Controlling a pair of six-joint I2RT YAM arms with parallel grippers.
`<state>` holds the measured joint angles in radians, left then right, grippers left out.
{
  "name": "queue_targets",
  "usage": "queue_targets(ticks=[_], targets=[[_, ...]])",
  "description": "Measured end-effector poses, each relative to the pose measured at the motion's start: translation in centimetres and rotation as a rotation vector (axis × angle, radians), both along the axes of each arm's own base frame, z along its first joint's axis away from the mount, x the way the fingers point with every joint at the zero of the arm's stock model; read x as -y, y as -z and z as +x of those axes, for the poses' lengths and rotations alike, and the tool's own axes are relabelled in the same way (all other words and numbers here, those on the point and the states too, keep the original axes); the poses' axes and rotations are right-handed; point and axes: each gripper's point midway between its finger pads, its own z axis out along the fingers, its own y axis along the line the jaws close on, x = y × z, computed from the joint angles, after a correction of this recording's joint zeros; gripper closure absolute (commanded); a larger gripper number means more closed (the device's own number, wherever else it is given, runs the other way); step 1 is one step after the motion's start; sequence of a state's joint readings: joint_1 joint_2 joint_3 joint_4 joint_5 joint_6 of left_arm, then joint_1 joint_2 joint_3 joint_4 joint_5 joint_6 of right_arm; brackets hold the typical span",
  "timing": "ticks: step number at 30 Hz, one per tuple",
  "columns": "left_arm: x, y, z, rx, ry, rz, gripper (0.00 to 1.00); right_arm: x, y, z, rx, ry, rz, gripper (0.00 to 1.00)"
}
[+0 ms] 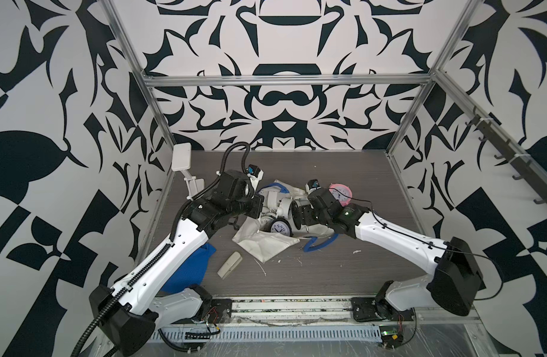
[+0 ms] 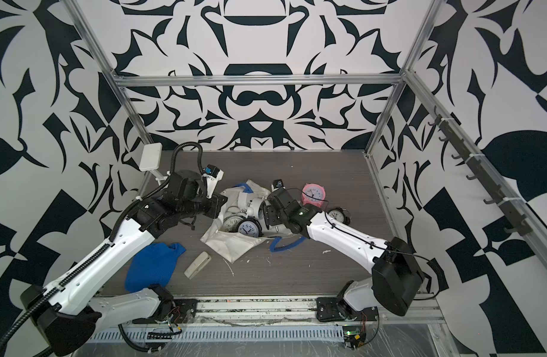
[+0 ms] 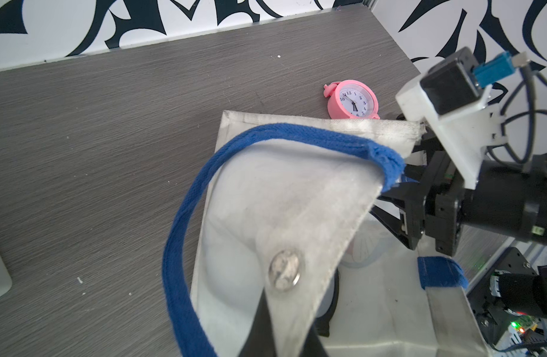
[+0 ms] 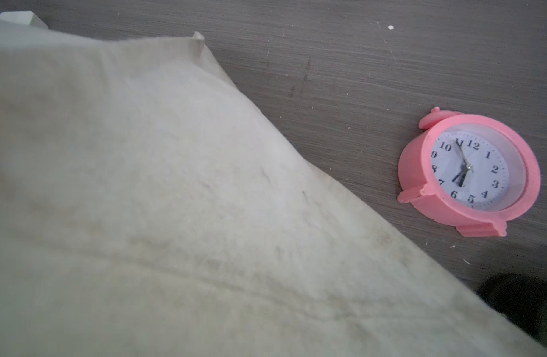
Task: Take the alarm clock out of the canvas bag
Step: Pick up the alarm from the canvas bag.
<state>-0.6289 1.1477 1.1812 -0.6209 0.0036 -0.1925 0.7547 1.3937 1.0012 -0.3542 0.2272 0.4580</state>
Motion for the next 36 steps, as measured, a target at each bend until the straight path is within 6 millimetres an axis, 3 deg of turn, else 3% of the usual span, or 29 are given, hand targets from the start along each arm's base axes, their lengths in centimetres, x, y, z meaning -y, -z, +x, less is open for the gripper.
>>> queue_targets(ticks=[17, 26, 29, 36], targets=[[0.0, 0.1, 0.0, 0.003, 0.000, -0.002, 1.00, -0.6, 2.1, -0.9, -0.035, 0.020, 0.108, 0.24], [0.0, 0.2, 0.0, 0.002, 0.000, -0.002, 1.00, -1.0, 4.2, 0.1, -0.048, 0.036, 0.060, 0.35], [0.0, 0.2, 0.1, 0.003, 0.000, -0.002, 1.00, -1.1, 4.0, 0.1, -0.037, 0.030, 0.056, 0.44], [0.0, -0.1, 0.0, 0.011, 0.000, -0.008, 1.00, -0.5, 2.7, -0.5, -0.040, 0.014, 0.040, 0.53]])
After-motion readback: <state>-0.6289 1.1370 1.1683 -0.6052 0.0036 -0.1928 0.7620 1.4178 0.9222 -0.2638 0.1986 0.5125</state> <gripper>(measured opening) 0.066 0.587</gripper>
